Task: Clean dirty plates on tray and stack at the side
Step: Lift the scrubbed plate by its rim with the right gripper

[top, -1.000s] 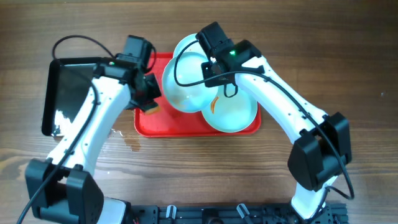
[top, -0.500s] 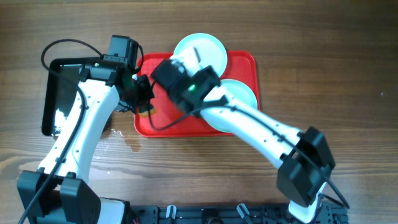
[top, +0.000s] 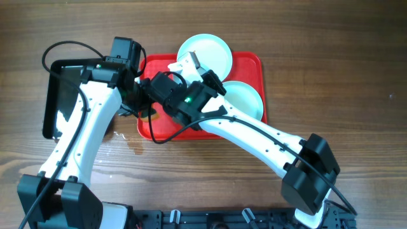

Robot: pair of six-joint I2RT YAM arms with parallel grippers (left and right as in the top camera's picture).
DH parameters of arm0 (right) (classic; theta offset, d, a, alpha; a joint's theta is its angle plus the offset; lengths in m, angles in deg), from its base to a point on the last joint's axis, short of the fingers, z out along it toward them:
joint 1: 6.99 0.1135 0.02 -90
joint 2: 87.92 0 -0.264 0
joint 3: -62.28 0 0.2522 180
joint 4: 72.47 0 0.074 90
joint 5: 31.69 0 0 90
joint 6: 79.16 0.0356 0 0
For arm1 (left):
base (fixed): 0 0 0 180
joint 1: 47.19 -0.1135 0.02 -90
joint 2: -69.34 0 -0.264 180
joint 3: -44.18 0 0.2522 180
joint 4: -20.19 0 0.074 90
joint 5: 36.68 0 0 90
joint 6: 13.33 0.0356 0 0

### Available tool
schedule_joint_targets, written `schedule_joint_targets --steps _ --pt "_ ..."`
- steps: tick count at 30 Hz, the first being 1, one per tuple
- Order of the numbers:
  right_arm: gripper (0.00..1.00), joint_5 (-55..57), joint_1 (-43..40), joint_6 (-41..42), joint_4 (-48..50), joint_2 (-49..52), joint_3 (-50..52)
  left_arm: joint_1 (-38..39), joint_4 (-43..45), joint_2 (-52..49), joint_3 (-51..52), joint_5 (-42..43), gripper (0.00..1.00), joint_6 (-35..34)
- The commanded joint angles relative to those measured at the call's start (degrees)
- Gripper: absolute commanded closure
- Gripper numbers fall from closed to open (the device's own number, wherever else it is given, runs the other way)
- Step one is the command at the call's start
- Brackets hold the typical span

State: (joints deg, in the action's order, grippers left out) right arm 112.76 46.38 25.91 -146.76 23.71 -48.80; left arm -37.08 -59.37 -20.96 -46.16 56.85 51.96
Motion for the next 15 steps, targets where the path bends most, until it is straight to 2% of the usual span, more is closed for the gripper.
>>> schedule_joint_targets --steps 1,7,10,13,15 --pt "0.96 3.06 0.42 -0.72 -0.72 -0.90 -1.44 -0.28 -0.02 1.01 -0.20 -0.20 0.96 0.74" --pt "0.96 8.59 2.73 -1.86 -1.55 -0.90 -1.42 -0.28 0.37 1.01 -0.20 -0.20 0.96 0.74" --pt "0.96 5.27 3.80 -0.07 -1.07 -0.85 -1.40 -0.28 0.39 0.98 -0.20 -0.20 0.96 0.74" --pt "0.96 4.11 3.85 -5.22 -1.49 -0.70 -1.22 -0.28 0.37 0.98 -0.20 -0.17 0.96 0.74" --pt "0.96 12.04 3.91 1.20 -4.48 -0.87 -1.25 -0.28 0.17 0.98 -0.20 -0.17 0.96 0.74"
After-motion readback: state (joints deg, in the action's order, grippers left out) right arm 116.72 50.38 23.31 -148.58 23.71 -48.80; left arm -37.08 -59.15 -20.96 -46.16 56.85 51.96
